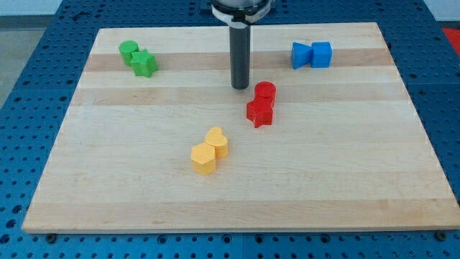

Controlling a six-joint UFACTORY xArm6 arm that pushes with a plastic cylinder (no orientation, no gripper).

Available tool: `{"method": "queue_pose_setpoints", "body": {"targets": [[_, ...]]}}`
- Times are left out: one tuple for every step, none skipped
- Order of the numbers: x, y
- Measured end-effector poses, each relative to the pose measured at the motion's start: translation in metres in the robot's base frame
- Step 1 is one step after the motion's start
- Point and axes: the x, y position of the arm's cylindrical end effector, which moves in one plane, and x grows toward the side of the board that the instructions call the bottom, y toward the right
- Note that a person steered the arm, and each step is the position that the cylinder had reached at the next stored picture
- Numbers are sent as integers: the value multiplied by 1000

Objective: Move the red circle and the red star right a bit

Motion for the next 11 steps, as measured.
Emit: {"method": "queue_pose_setpoints", "body": {"targets": [[-5, 25], [-10, 57], [-2, 31], [16, -16], [34, -28], [42, -10], [42, 33], [41, 94], [38, 129], [41, 124], [56, 90]]}}
